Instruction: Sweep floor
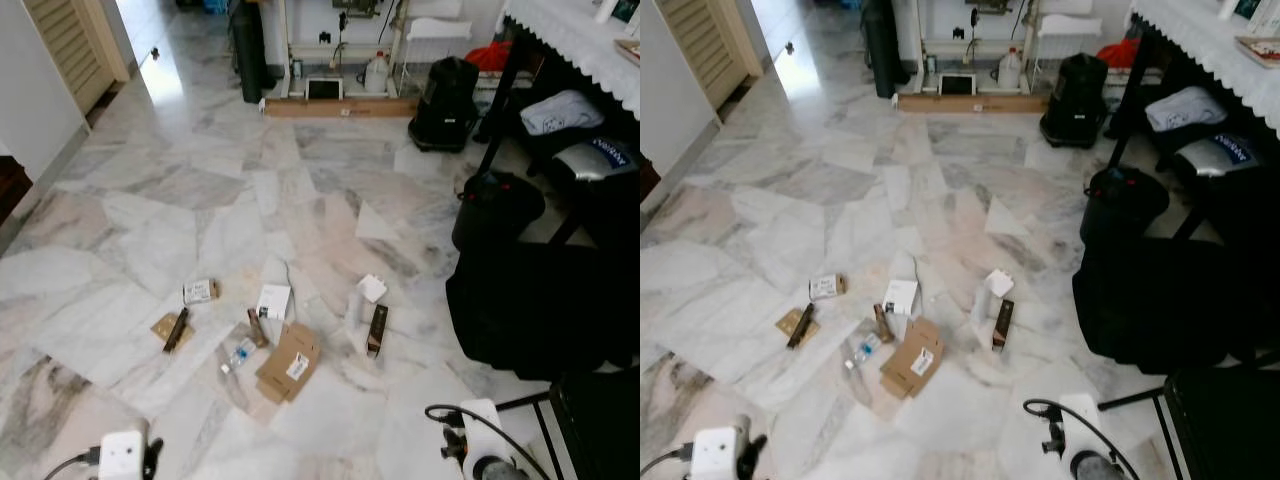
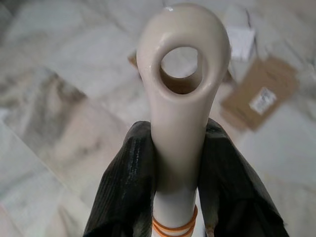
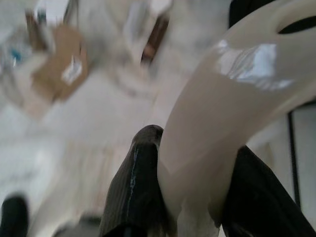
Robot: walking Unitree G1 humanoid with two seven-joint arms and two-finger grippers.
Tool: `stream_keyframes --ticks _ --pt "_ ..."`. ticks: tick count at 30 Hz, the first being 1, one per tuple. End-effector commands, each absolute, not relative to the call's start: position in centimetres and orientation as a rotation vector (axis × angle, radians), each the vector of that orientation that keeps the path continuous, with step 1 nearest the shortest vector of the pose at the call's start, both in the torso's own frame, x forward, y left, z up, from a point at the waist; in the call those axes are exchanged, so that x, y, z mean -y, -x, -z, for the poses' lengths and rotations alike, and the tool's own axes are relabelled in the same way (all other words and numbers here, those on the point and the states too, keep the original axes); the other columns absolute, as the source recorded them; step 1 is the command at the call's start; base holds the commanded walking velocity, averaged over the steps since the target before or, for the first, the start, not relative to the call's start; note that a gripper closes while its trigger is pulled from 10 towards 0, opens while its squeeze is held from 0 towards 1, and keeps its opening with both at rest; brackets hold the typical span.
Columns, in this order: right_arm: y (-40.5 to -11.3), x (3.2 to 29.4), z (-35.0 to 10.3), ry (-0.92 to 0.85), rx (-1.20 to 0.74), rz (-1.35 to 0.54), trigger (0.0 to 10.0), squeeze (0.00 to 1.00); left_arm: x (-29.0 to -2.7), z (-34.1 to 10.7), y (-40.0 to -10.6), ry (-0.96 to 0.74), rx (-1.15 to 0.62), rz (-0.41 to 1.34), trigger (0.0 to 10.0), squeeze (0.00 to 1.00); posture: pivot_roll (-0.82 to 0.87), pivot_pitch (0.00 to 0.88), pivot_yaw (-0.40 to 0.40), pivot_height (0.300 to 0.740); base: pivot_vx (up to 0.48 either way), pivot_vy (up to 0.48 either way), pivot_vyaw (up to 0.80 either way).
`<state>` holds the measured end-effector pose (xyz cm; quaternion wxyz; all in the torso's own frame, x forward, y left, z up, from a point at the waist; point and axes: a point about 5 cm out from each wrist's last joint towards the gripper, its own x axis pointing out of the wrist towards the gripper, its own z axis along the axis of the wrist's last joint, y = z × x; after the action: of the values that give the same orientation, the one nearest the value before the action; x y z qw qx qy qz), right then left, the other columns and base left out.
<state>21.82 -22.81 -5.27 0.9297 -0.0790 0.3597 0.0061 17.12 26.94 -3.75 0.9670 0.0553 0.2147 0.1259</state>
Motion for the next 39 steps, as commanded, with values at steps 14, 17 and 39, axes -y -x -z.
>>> stream_keyframes --ticks 14,17,39 --pt "-29.9 20.4 -6.7 0.288 -0.008 -0.007 10.0 0.0 -27.1 -3.1 -21.8 -0.146 -0.084 -0.268 10.0 0.0 -0.06 0.07 -0.003 0.74 0.0 0.0 0.0" --pt "-29.8 19.3 -7.5 0.265 0.037 -0.013 10.0 0.0 -26.6 -3.6 -22.1 -0.14 -0.067 -0.26 10.0 0.0 -0.06 0.074 -0.002 0.74 0.0 0.0 0.0" --pt "-30.4 18.7 -9.0 0.17 0.09 0.071 10.0 0.0 -24.3 -11.6 -25.0 -0.188 0.221 -0.194 10.0 0.0 -0.05 0.114 -0.001 0.74 0.0 0.0 0.0"
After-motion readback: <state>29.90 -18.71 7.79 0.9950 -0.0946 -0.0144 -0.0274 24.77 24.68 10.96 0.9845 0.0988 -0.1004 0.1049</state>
